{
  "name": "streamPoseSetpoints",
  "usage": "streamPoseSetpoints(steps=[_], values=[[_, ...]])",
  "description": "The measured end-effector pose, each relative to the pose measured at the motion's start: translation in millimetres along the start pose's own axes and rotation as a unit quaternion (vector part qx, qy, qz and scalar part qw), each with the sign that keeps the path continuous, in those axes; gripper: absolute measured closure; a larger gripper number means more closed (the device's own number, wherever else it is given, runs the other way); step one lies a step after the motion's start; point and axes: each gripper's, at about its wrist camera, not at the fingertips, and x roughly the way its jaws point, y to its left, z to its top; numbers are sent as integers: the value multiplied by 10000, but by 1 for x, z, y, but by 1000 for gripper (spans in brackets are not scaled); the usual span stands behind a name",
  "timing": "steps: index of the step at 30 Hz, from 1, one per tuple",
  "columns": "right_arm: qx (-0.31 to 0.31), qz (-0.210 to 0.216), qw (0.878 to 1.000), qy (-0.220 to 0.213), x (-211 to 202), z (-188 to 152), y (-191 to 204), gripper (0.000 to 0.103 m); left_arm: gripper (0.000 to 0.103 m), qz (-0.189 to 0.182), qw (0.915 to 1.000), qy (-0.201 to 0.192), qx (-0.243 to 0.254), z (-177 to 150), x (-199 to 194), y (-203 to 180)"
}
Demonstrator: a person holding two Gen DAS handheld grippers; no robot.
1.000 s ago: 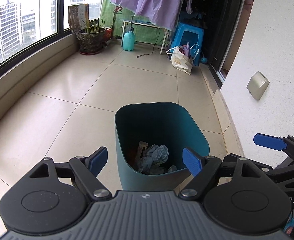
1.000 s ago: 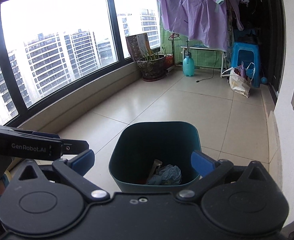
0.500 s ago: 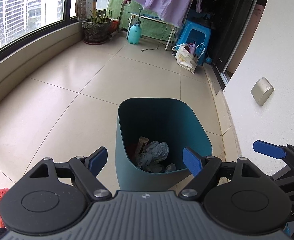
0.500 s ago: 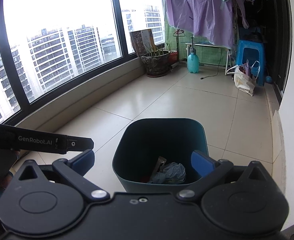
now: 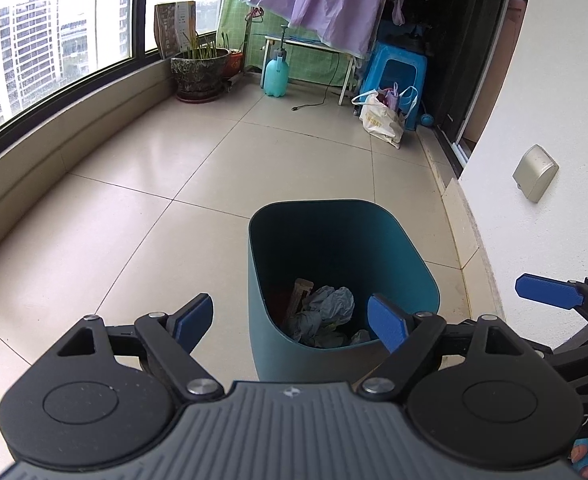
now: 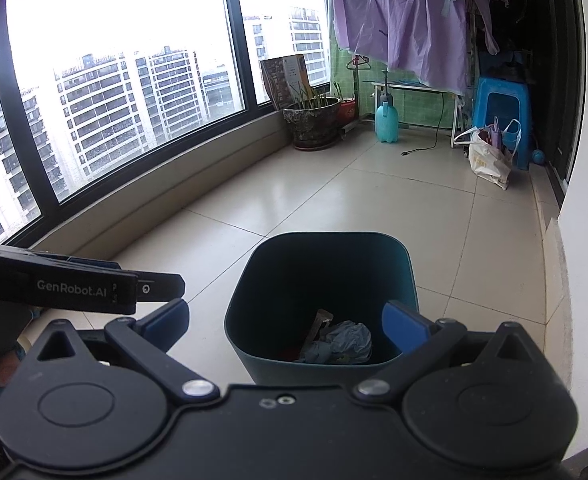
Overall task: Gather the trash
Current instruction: 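Set the wastebasket upright on the floor with the right gripper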
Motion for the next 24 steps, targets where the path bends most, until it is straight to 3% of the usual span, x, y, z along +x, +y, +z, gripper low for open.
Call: streamPoseSetpoints(steps=[3, 8, 11, 24], values=[[13, -10, 10000, -12, 0, -1, 0, 0, 18, -183, 9997, 84, -148, 1, 0, 5], [66, -46, 10000, -20, 1, -2, 0, 0, 18, -62, 9998, 192, 21, -1, 4, 0], [62, -28, 10000, -1, 1, -4, 0, 0, 18, -169, 9994, 291, -6, -2, 8, 0], [245, -152, 9996, -6, -1, -3, -8, 0, 18, 4, 9989, 315, 354, -11, 17, -10]])
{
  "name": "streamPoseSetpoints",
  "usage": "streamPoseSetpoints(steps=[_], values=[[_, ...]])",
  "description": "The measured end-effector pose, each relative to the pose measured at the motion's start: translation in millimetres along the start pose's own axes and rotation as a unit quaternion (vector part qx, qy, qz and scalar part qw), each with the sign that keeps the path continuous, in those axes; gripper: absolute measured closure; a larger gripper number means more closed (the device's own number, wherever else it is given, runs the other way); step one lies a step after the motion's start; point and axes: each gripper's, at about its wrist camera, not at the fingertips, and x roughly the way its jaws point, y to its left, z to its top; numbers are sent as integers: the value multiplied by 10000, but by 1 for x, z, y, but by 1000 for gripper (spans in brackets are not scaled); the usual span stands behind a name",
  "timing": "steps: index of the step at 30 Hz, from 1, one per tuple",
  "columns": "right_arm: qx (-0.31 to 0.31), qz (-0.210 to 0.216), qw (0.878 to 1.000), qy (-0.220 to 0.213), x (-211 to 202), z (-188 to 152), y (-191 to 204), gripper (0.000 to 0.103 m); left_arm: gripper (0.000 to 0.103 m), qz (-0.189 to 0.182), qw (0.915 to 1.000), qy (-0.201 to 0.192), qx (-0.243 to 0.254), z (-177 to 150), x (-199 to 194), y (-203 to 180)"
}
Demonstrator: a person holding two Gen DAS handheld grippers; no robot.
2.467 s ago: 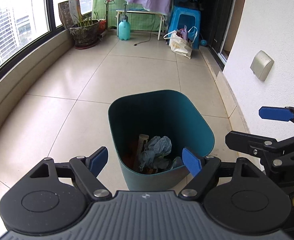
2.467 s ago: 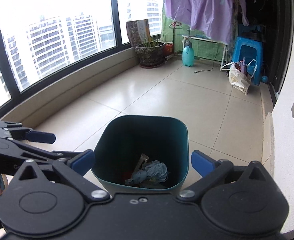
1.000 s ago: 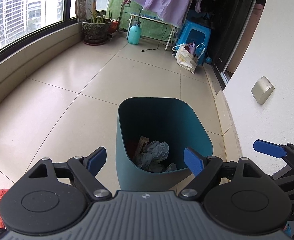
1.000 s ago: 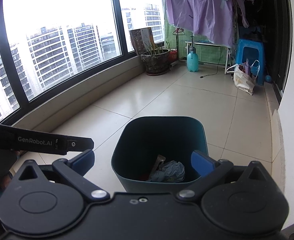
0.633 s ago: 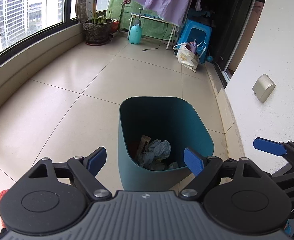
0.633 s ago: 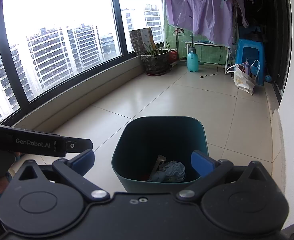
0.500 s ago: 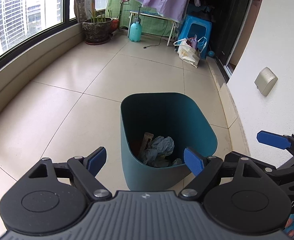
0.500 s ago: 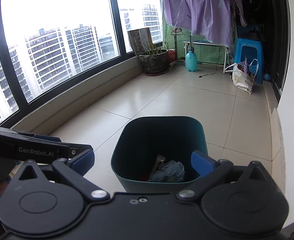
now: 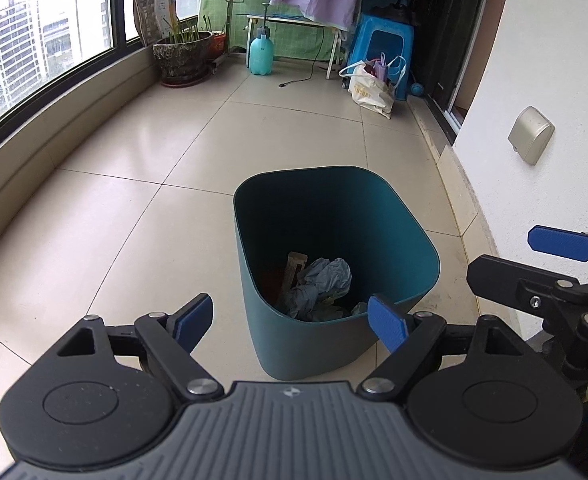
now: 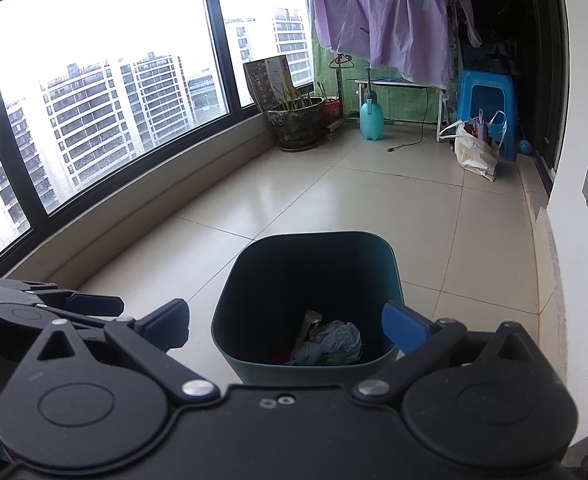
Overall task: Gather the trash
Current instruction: 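Set the wastebasket upright on the floor with the right gripper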
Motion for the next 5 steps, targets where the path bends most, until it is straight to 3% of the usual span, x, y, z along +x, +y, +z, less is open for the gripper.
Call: streamPoseSetpoints(steps=[5], values=[[-8, -46, 10000, 40, 2, 1, 2, 0, 18, 18, 10000, -24, -38, 0, -1, 0]])
